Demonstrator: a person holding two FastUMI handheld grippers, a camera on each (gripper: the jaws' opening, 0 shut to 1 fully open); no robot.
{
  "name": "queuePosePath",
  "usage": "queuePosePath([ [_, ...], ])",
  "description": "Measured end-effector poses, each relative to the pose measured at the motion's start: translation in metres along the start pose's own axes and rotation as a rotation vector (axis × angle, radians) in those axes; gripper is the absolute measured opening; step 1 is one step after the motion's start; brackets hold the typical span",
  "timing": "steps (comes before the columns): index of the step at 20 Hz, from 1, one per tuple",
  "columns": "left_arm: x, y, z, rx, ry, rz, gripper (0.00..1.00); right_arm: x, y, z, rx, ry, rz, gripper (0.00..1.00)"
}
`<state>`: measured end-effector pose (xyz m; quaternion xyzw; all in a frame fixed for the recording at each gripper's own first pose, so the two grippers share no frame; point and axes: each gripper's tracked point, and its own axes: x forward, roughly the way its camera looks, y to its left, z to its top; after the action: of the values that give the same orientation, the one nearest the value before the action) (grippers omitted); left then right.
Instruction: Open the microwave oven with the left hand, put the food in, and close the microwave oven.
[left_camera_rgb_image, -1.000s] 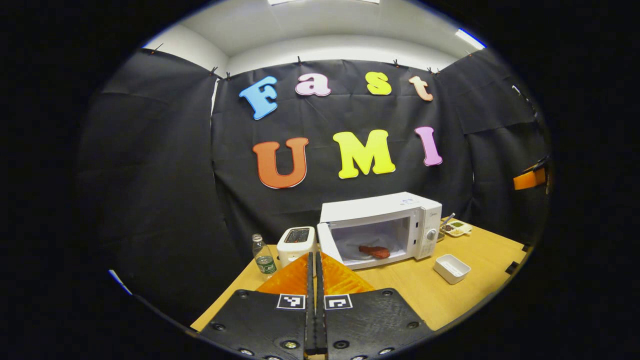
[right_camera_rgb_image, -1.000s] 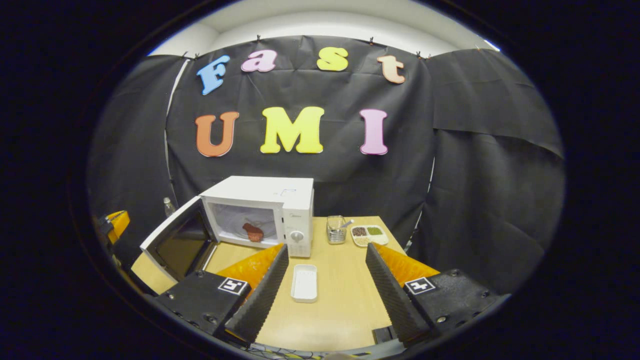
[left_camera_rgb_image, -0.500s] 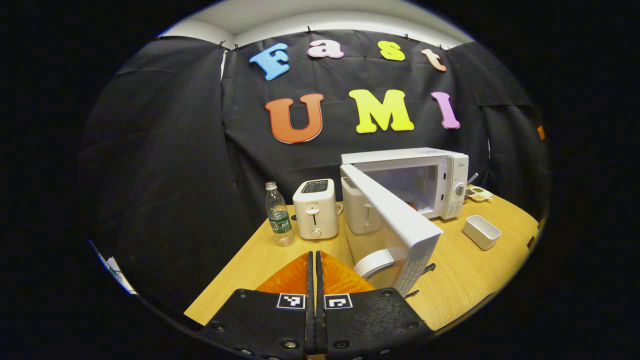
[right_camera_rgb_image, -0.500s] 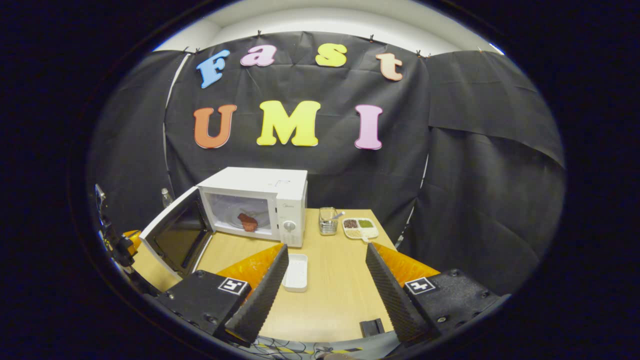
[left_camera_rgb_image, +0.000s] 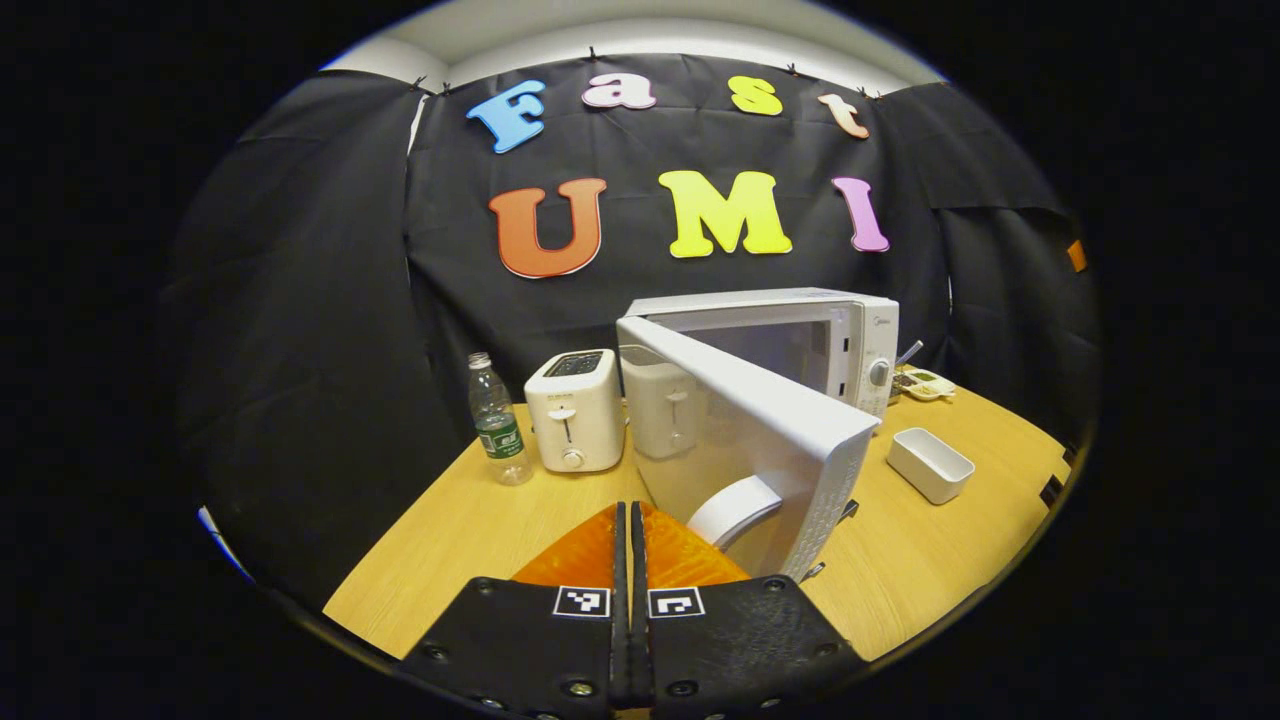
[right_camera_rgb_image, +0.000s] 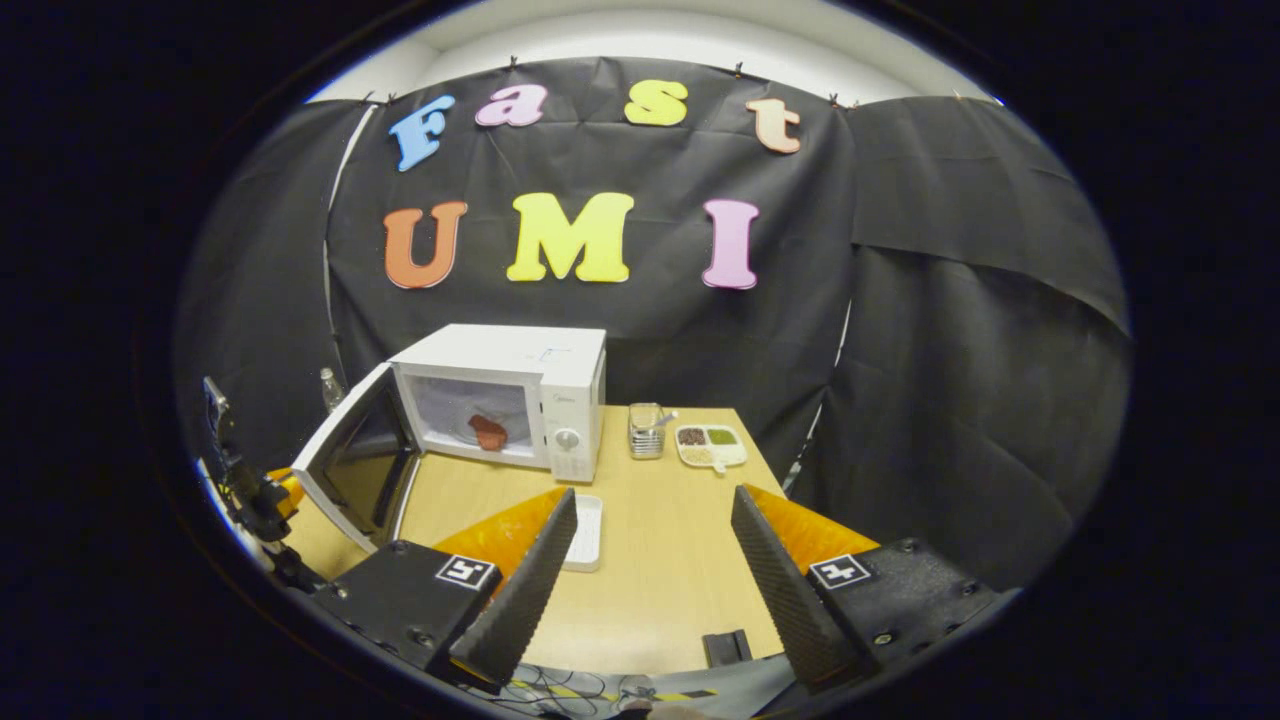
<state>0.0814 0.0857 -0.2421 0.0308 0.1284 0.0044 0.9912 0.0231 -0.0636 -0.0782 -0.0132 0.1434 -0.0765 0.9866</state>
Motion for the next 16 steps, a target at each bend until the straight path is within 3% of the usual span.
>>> queuePosePath([
  [16,0.086,-0.170,0.043,0.038,-0.041,-0.211,0.00,0.033,-0.058,-0.009,0.071,0.044,0.002,0.99],
])
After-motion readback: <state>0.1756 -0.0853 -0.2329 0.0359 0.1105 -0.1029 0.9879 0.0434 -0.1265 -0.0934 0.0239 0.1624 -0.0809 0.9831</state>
